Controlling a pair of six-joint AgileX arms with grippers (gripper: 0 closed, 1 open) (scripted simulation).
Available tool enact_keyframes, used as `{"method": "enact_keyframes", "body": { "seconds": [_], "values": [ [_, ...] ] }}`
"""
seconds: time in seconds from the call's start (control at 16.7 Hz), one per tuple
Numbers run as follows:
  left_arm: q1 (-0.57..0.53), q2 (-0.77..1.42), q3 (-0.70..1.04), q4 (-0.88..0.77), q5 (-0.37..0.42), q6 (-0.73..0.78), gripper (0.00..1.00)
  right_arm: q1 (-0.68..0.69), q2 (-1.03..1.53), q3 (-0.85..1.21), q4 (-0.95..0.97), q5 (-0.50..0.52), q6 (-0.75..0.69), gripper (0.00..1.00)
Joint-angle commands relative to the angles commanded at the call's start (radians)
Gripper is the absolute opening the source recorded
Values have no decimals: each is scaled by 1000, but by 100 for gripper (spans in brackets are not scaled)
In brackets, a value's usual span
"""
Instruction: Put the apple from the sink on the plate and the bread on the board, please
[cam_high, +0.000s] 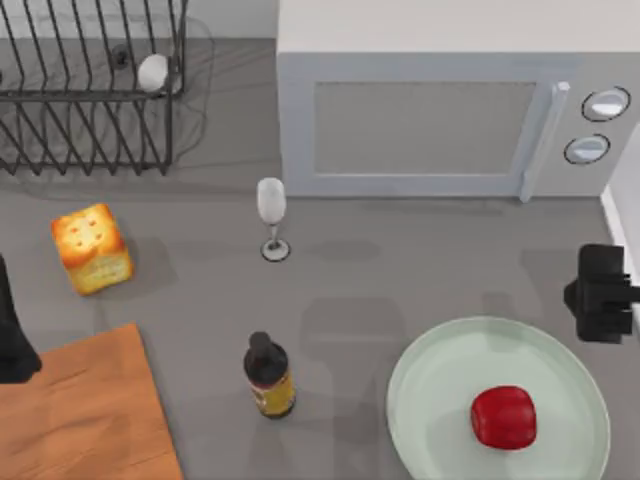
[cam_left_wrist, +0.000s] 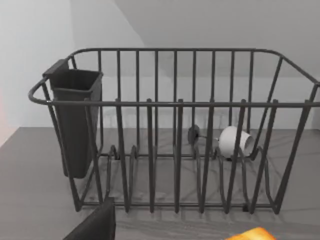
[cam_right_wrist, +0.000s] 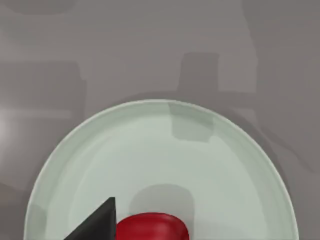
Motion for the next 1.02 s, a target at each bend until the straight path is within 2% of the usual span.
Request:
{"method": "enact_keyframes", "body": {
  "seconds": [0.6, 0.78, 1.02],
  "values": [
    [0, 0, 0, 0, 0, 0, 100, -330, -812, -615, 588, 0, -336, 100],
    [0, 0, 0, 0, 0, 0, 100, -390, -943, -721, 692, 0, -397, 100],
    [0, 0, 0, 0, 0, 0, 100, -409, -981, -752, 722, 0, -417, 100]
  ]
}}
